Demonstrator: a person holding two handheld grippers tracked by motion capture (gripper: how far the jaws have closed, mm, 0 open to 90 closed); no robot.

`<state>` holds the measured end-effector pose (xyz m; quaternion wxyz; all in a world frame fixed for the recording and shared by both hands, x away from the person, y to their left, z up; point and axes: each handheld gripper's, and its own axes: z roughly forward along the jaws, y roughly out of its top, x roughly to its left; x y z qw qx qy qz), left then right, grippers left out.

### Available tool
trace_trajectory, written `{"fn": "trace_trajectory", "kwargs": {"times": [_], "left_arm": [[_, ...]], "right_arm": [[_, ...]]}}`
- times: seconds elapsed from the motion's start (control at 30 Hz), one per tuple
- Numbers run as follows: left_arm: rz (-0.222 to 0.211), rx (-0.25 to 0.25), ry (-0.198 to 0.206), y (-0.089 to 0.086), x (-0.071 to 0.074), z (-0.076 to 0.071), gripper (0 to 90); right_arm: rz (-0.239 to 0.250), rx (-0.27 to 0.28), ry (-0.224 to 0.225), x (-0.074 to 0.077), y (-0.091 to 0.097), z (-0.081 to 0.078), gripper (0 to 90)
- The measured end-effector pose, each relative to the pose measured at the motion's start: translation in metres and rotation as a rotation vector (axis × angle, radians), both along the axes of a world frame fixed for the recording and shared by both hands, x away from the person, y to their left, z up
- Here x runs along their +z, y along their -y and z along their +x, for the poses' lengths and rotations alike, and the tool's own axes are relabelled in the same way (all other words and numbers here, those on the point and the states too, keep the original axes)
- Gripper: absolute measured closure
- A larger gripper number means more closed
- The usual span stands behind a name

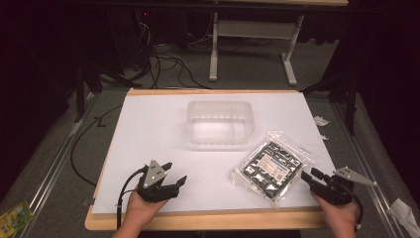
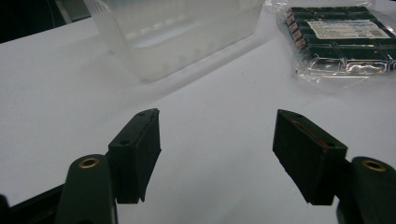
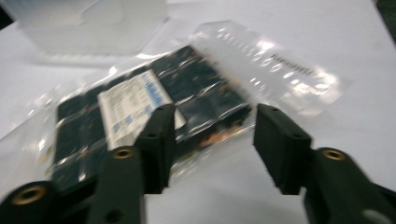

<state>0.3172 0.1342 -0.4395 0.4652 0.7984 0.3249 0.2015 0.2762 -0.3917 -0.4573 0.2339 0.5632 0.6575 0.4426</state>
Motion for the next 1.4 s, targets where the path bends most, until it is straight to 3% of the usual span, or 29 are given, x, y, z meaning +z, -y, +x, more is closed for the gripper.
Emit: {"fn": "trace_trajectory", "kwargs": {"times": [0.2,0.27,0.47,0.6,0.8,0.97,1.07,1.17,1.2,1.23,1.27,1.33,1.37,1.4], "left_arm": [[0.005,0.017,-0.007,-0.002,-0.002,0.001,31.4],[0.0,0.024,-0.009,-0.004,-0.002,0.002,31.4],[-0.001,0.032,-0.013,-0.006,-0.003,0.002,31.3],[-0.001,0.041,-0.017,-0.008,-0.004,0.002,31.3],[0.003,0.045,-0.017,-0.01,-0.004,0.001,31.4],[0.005,0.047,-0.019,-0.011,-0.004,0.0,31.4],[0.006,0.047,-0.015,-0.011,-0.003,-0.001,31.4],[0.007,0.048,-0.014,-0.011,-0.003,-0.001,31.4],[0.007,0.048,-0.014,-0.011,-0.003,-0.001,31.4],[0.006,0.048,-0.014,-0.011,-0.003,0.0,31.4],[0.007,0.048,-0.013,-0.011,-0.003,0.0,31.5],[0.008,0.048,-0.013,-0.011,-0.003,0.0,31.4],[0.007,0.046,-0.012,-0.011,-0.003,-0.001,31.5],[0.006,0.045,-0.012,-0.011,-0.003,-0.001,31.5]], "right_arm": [[0.013,-0.067,-0.006,-0.003,0.013,0.021,34.8],[0.038,-0.098,-0.005,-0.004,0.024,0.034,30.6],[0.106,-0.136,-0.036,-0.009,0.038,0.056,26.3],[0.148,-0.173,-0.086,-0.013,0.046,0.075,24.9],[0.19,-0.188,-0.12,-0.018,0.051,0.085,26.5],[0.246,-0.159,-0.162,-0.022,0.055,0.088,32.5],[0.279,-0.125,-0.191,-0.023,0.054,0.088,44.3],[0.274,-0.097,-0.187,-0.022,0.051,0.086,52.1],[0.258,-0.093,-0.169,-0.019,0.048,0.084,60.7],[0.258,-0.093,-0.169,-0.019,0.048,0.084,60.7],[0.239,-0.077,-0.135,-0.015,0.046,0.08,74.8],[0.23,-0.071,-0.127,-0.015,0.044,0.079,79.1],[0.194,-0.047,-0.112,-0.013,0.04,0.075,87.0],[0.191,-0.042,-0.108,-0.012,0.038,0.074,89.7]]}}
